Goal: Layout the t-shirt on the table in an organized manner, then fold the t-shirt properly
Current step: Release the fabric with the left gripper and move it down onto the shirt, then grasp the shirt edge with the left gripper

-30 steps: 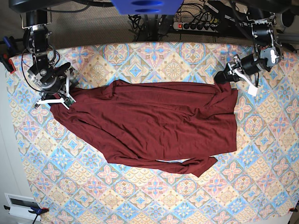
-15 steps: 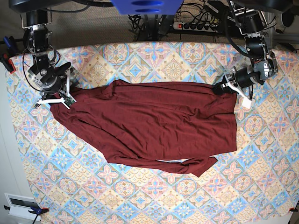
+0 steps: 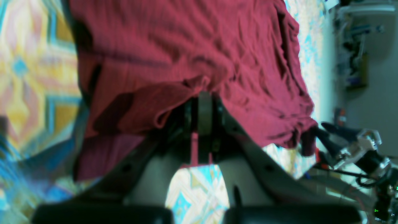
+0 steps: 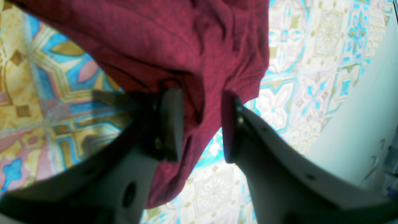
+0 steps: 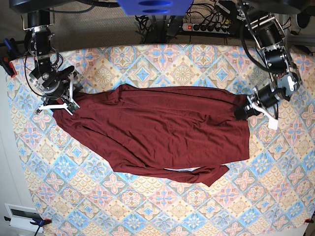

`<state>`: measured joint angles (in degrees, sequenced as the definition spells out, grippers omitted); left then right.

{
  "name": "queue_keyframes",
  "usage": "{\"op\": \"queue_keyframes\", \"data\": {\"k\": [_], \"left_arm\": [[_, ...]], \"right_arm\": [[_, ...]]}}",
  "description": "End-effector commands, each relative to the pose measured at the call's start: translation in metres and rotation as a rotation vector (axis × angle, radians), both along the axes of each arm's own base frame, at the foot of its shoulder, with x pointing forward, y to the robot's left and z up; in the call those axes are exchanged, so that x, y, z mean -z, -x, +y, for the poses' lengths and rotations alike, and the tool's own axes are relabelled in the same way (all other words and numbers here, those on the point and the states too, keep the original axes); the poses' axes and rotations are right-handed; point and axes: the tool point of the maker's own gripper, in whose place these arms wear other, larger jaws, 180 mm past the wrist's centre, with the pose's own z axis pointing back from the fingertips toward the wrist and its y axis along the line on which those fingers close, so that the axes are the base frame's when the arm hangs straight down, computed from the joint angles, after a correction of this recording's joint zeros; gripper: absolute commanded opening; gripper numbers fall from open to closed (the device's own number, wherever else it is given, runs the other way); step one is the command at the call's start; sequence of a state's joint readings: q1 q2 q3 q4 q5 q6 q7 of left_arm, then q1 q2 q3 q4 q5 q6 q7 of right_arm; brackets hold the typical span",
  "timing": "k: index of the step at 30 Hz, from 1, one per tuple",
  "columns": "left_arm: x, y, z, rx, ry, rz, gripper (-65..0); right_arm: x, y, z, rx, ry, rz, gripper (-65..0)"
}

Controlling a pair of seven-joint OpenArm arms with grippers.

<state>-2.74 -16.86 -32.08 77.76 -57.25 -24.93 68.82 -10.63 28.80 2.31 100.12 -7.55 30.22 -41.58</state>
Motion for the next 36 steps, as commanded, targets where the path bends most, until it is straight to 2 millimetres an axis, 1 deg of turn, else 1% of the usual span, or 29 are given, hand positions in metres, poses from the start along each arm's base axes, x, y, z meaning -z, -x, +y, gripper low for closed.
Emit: {"op": "queue_keyframes", "data": {"k": [1, 4, 5, 7, 9, 13, 15, 17, 21, 27, 29, 32, 36], "left_arm": [[-0.012, -0.012, 0.004, -0.008, -0.016, -0.042, -64.8], [-0.006, -0.016, 0.000, -0.002, -0.060, -0.020, -64.6], [-0.003, -0.015, 0.000, 0.002, -0.072, -0.008, -63.8], [-0.001, -0.015, 0.001, 0.003, -0.086, 0.000, -59.9], [0.000, -0.013, 0.002, 0.002, -0.087, 0.005, -53.7], [0.003, -0.006, 0.008, -0.004, -0.094, 0.017, -37.5], [-0.002, -0.004, 0.015, -0.006, -0.090, 0.007, -31.3], [-0.002, 0.004, 0.013, -0.008, -0.041, 0.002, -27.9], [-0.003, 0.024, 0.016, -0.015, 0.038, 0.001, -27.4], [0.014, 0.048, 0.016, -0.026, 0.056, 0.057, -27.4], [0.016, 0.051, 0.016, -0.029, 0.057, 0.062, -27.4], [0.017, 0.048, 0.019, -0.056, 0.051, 0.048, -27.4], [0.044, 0.052, 0.014, -0.082, 0.077, 0.124, -27.4]], "right_arm": [[-0.012, -0.008, -0.005, -0.005, 0.015, -0.039, -46.0], [-0.013, -0.009, -0.004, -0.006, 0.015, -0.040, -46.0], [-0.013, -0.009, -0.004, -0.006, 0.015, -0.040, -46.0], [-0.013, -0.009, -0.004, -0.006, 0.015, -0.040, -46.0], [-0.013, -0.009, -0.004, -0.006, 0.015, -0.040, -46.0], [-0.013, -0.009, -0.004, -0.006, 0.015, -0.040, -46.0], [-0.013, -0.009, -0.004, -0.006, 0.015, -0.040, -46.0], [-0.013, -0.009, -0.004, -0.006, 0.015, -0.040, -46.0], [-0.013, -0.009, -0.004, -0.006, 0.015, -0.040, -46.0], [-0.013, -0.009, -0.004, -0.006, 0.015, -0.040, -46.0], [-0.013, -0.009, -0.004, -0.006, 0.015, -0.040, -46.0], [-0.013, -0.009, -0.004, -0.006, 0.015, -0.040, -46.0], [-0.013, -0.009, -0.004, -0.006, 0.015, -0.040, -46.0]]}}
